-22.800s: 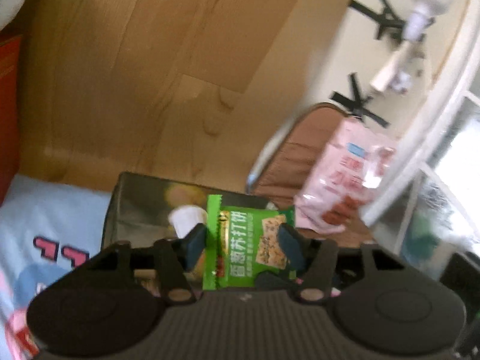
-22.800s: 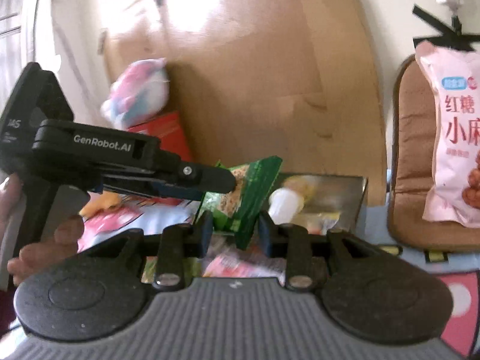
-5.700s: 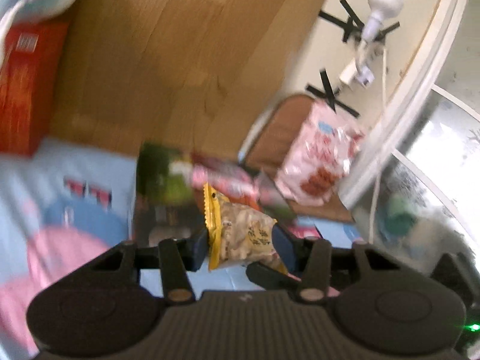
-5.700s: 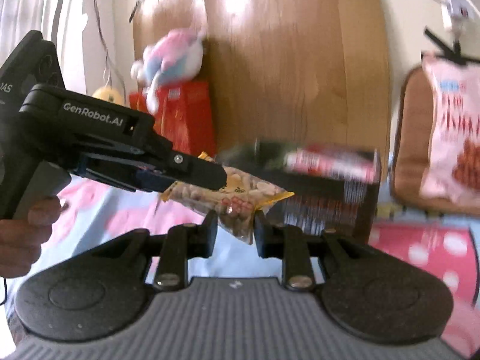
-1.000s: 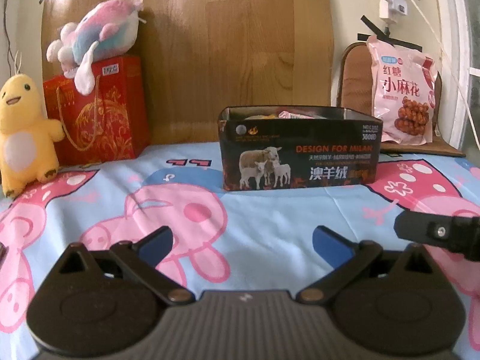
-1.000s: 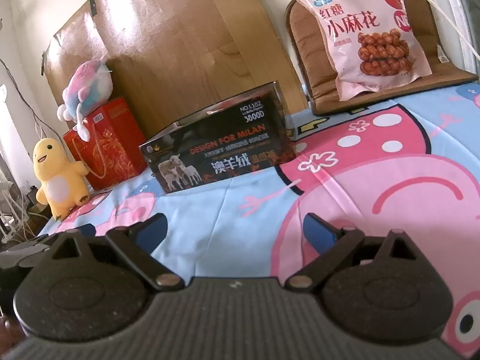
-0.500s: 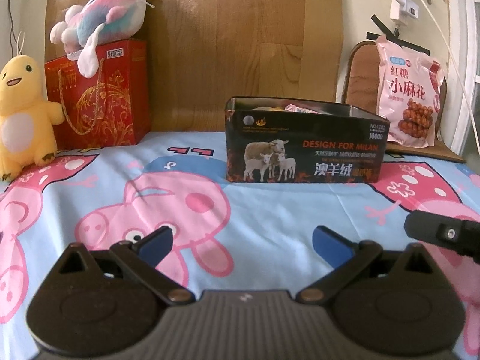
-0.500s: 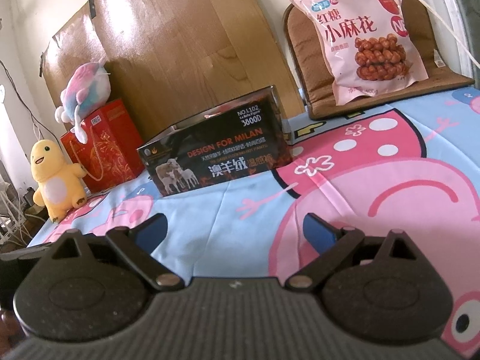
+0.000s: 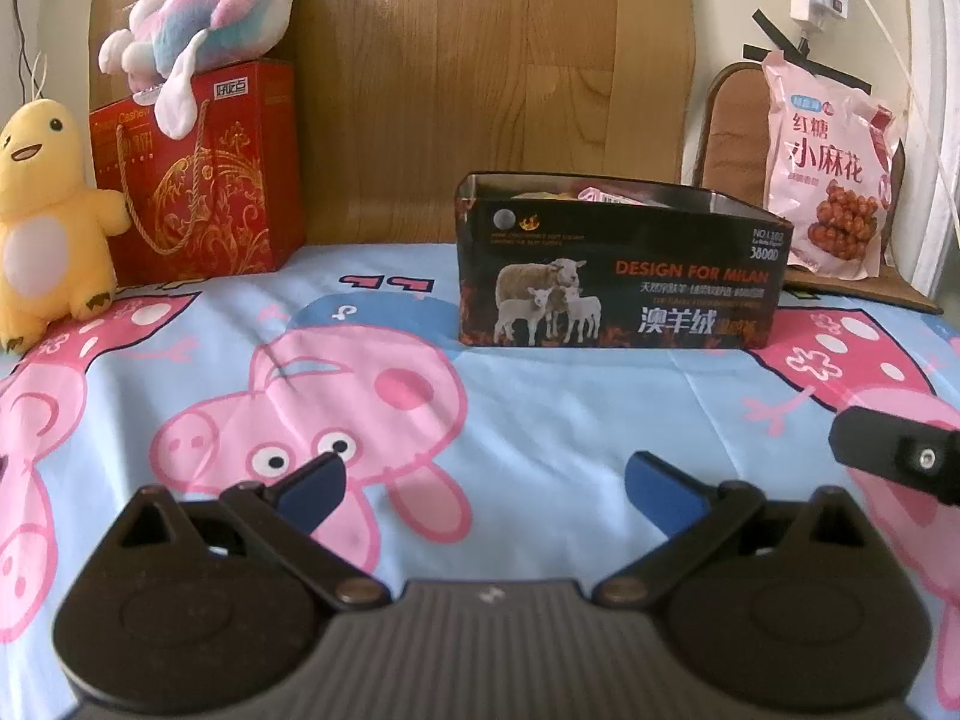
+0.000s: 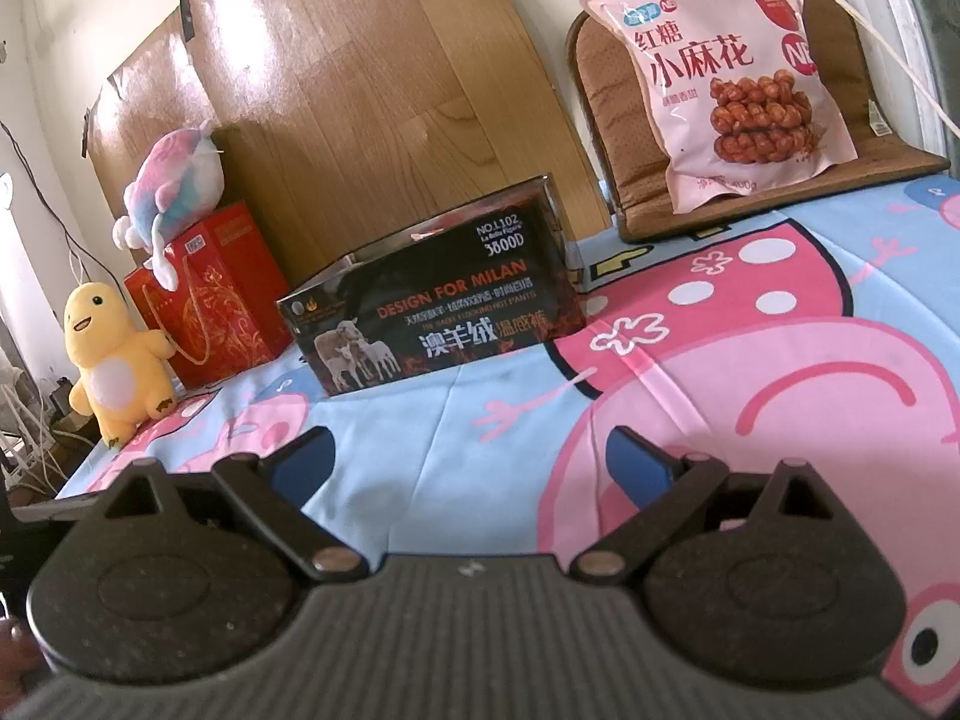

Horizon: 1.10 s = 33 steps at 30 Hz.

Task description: Organize snacks

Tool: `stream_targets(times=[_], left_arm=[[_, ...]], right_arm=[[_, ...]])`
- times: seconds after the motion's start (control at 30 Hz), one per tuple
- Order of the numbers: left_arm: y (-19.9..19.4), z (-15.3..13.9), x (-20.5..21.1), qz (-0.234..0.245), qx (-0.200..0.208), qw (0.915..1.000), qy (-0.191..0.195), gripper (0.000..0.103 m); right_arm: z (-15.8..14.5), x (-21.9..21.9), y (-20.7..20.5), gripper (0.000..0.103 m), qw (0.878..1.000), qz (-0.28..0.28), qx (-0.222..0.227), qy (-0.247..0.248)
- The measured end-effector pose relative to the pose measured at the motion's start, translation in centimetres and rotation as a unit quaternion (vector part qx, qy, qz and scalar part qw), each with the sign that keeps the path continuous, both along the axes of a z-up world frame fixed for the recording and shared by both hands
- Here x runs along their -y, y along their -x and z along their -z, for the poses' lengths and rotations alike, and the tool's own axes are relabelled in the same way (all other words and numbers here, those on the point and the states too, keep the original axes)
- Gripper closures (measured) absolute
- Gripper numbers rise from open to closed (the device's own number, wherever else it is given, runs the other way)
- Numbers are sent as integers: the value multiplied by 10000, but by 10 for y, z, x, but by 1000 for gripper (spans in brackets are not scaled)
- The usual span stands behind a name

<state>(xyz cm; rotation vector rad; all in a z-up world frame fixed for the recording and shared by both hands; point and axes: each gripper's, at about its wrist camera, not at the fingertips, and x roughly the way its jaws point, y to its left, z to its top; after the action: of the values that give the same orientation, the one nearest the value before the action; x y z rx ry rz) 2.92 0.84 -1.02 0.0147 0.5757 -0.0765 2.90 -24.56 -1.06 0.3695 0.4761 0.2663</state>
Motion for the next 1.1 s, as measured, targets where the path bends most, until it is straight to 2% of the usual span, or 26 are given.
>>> stream_targets(times=[1.1], left_arm=[[-2,1,1,62,-51,9999,-67,0]], right_arm=[[0,1,0,4,10000,6,12,-16]])
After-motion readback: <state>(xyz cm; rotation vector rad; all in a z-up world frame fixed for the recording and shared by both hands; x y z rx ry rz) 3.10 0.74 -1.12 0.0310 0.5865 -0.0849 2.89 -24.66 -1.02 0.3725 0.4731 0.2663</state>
